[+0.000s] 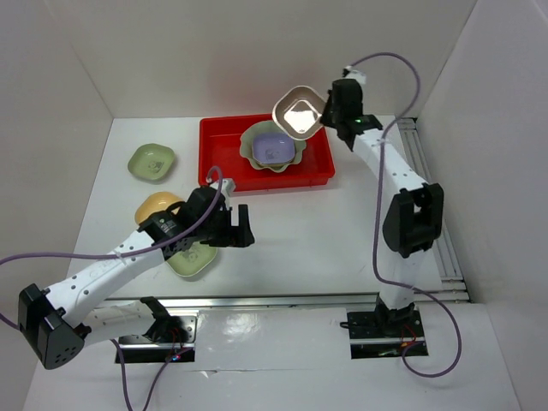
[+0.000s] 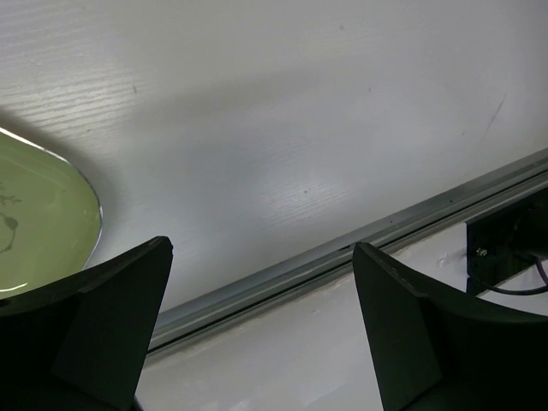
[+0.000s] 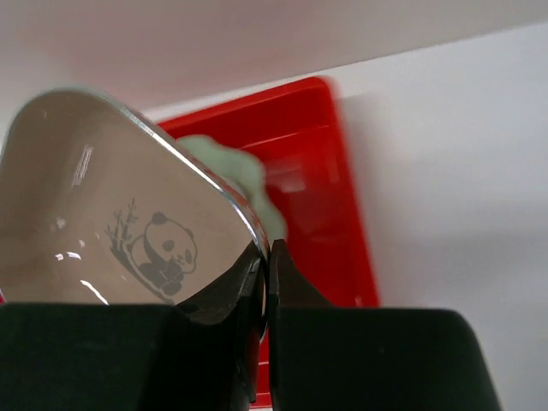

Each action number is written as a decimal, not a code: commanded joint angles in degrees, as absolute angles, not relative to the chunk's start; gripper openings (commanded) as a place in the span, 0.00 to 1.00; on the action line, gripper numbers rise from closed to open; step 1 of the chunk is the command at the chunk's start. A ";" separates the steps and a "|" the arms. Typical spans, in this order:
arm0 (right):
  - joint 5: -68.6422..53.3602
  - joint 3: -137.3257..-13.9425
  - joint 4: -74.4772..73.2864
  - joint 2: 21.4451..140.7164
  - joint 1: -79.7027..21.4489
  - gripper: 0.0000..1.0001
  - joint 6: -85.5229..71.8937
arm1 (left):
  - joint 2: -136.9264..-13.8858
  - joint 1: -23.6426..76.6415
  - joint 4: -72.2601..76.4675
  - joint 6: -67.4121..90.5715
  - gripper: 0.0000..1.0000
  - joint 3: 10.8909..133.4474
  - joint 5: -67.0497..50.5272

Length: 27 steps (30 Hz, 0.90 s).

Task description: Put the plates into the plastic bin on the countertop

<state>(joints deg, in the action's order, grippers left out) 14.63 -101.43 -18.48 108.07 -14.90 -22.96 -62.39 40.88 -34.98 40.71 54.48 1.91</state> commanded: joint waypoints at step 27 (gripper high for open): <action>-1.41 -125.34 -14.68 134.38 -18.81 0.01 3.69 | -57.13 39.99 -48.60 40.61 1.00 62.40 12.13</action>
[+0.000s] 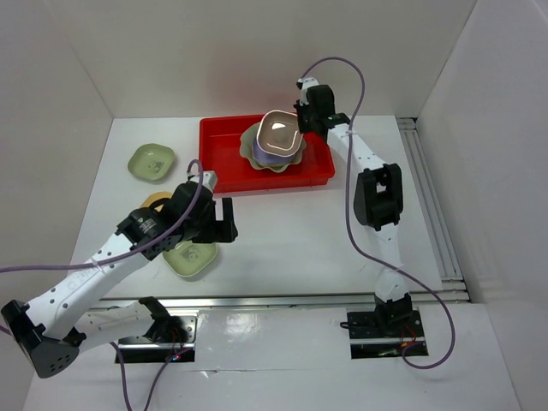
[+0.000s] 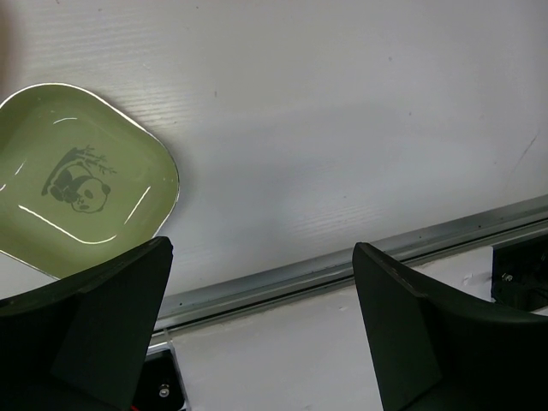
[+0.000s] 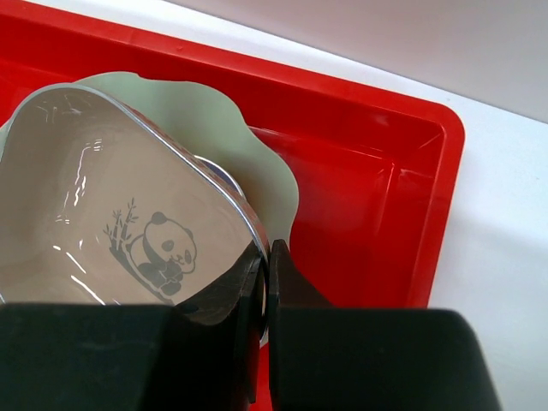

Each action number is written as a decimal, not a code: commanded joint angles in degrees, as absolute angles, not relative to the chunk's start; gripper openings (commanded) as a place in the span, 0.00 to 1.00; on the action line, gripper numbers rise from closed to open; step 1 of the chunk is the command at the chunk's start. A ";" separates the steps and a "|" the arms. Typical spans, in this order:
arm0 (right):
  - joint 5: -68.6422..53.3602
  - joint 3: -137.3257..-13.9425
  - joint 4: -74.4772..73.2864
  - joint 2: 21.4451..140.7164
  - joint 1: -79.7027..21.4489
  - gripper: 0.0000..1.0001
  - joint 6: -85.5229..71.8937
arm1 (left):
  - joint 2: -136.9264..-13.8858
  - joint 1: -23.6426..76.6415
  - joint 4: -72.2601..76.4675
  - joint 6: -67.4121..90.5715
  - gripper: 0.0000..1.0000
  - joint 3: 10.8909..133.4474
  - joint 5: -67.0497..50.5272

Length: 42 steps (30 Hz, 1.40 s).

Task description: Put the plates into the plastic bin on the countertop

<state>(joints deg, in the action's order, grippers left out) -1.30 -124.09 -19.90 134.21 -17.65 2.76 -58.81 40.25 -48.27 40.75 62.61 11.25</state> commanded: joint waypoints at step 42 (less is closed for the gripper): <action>6.15 -73.49 1.23 77.54 -32.87 1.00 -4.57 | -67.32 41.04 -40.53 51.94 1.00 51.15 19.86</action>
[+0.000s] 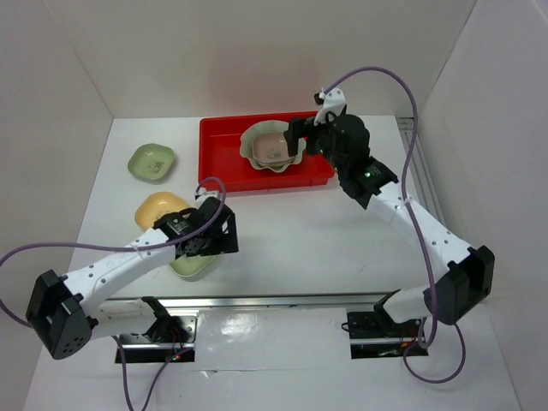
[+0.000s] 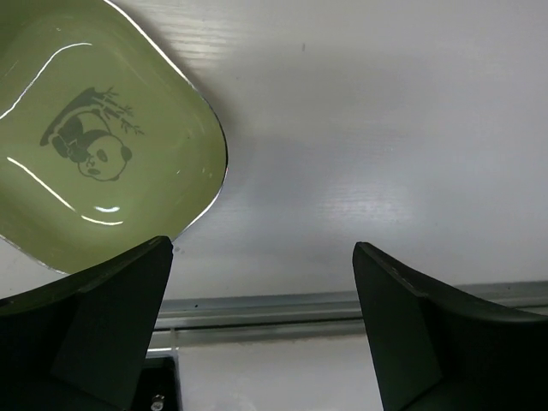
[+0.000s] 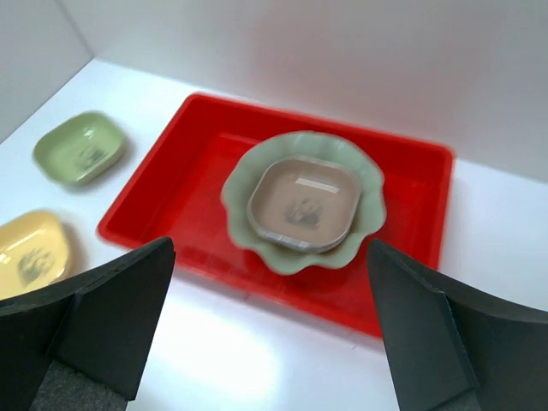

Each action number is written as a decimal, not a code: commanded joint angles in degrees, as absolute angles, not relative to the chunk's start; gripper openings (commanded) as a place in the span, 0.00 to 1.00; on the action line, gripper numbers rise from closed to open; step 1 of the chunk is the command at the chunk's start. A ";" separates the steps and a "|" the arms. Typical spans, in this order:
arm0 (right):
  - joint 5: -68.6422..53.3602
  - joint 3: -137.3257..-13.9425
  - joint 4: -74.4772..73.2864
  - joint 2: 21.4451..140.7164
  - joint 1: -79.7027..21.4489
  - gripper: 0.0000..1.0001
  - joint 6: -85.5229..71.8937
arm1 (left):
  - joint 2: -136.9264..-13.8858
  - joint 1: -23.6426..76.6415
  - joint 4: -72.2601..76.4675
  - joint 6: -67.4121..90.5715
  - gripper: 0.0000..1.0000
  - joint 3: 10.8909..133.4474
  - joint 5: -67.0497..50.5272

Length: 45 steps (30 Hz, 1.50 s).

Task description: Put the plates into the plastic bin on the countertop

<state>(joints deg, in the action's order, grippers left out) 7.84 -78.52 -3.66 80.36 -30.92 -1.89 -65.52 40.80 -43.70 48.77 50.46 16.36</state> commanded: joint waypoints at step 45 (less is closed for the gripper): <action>32.95 -71.89 -3.69 59.52 -46.23 1.00 -3.86 | -72.33 59.94 -50.45 66.54 0.00 62.48 30.75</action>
<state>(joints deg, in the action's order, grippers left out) 27.55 -69.04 -4.03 63.94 -45.45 -2.31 -74.59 60.18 -45.34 65.58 58.61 24.82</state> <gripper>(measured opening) 0.999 0.173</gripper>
